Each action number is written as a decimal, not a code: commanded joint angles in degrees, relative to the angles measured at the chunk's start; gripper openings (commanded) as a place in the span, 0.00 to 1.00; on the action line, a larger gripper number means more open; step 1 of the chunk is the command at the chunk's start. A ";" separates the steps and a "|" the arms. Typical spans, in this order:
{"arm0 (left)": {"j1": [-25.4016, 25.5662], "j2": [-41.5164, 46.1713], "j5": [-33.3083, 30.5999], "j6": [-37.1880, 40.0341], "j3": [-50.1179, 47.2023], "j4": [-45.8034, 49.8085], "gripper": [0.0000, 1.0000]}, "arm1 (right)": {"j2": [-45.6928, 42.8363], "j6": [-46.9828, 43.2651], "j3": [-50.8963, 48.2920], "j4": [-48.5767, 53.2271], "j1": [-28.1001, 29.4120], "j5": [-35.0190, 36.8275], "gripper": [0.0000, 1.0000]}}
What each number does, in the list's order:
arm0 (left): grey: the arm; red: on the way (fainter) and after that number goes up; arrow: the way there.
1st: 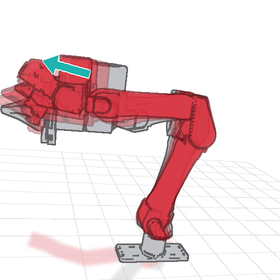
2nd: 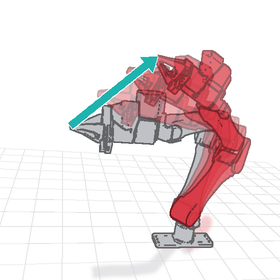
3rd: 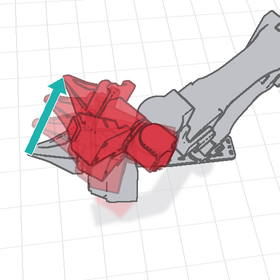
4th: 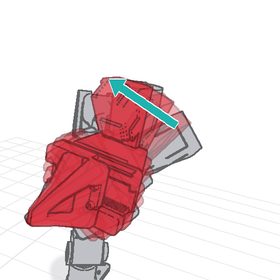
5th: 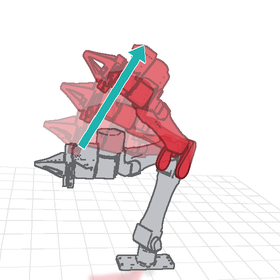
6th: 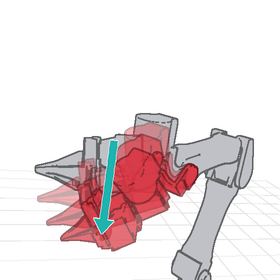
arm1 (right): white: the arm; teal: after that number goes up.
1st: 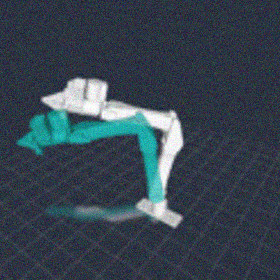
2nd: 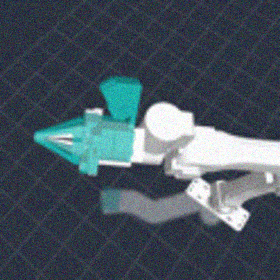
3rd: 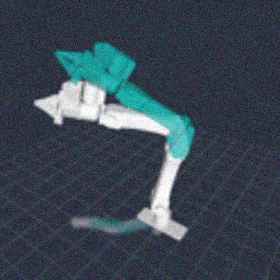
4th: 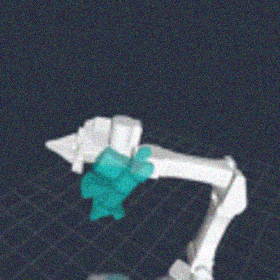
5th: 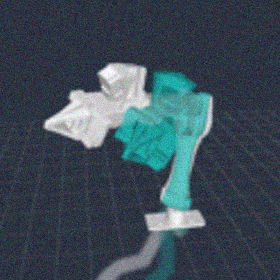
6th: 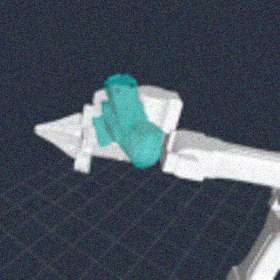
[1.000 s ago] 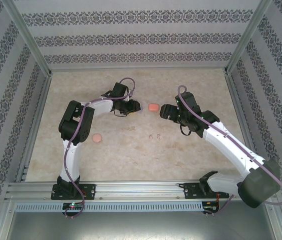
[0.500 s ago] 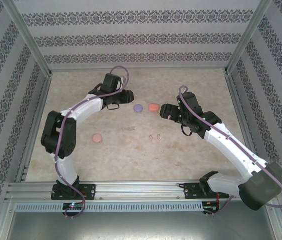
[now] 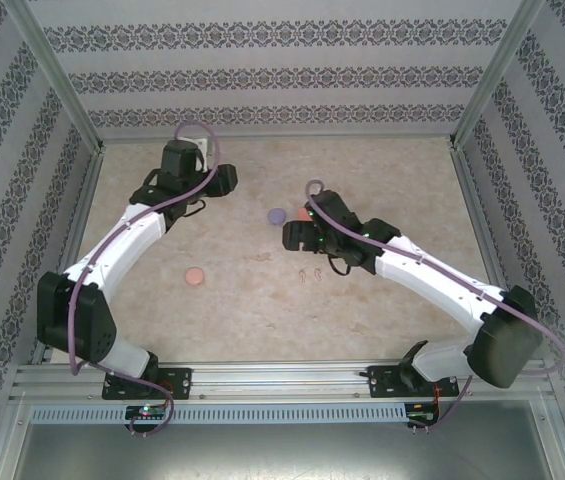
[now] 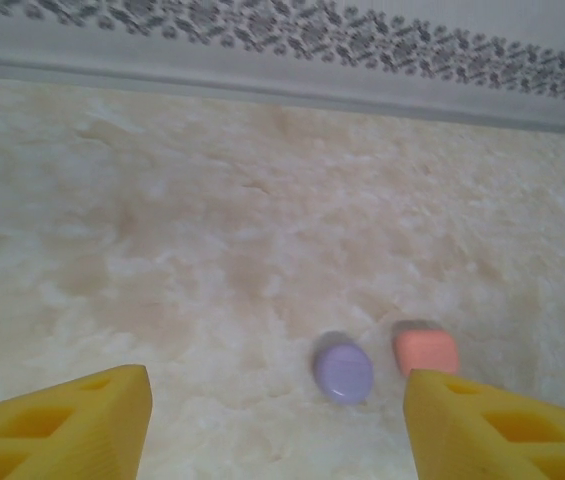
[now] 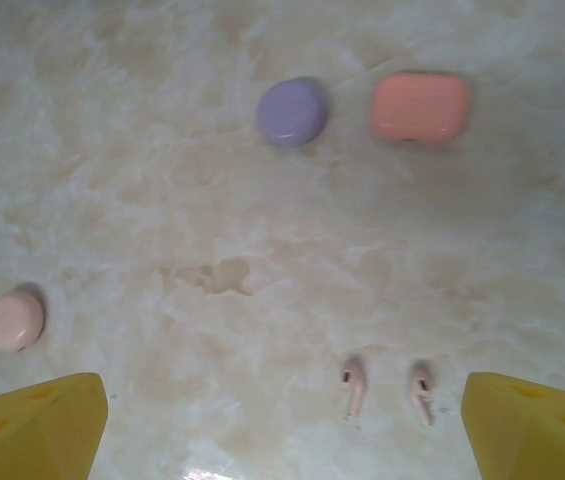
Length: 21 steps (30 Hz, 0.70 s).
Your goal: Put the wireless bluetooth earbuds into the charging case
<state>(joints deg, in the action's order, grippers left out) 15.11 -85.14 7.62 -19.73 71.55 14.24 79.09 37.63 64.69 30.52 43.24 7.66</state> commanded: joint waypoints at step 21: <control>-15.24 11.98 -13.85 -14.74 -0.12 8.73 1.00 | 35.68 -15.17 31.71 2.41 17.52 -1.94 0.91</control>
<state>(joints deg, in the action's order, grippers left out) 1.08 -75.99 -0.08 -30.15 69.60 19.79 111.81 25.96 92.90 31.27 59.92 6.39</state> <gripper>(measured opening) 0.996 0.912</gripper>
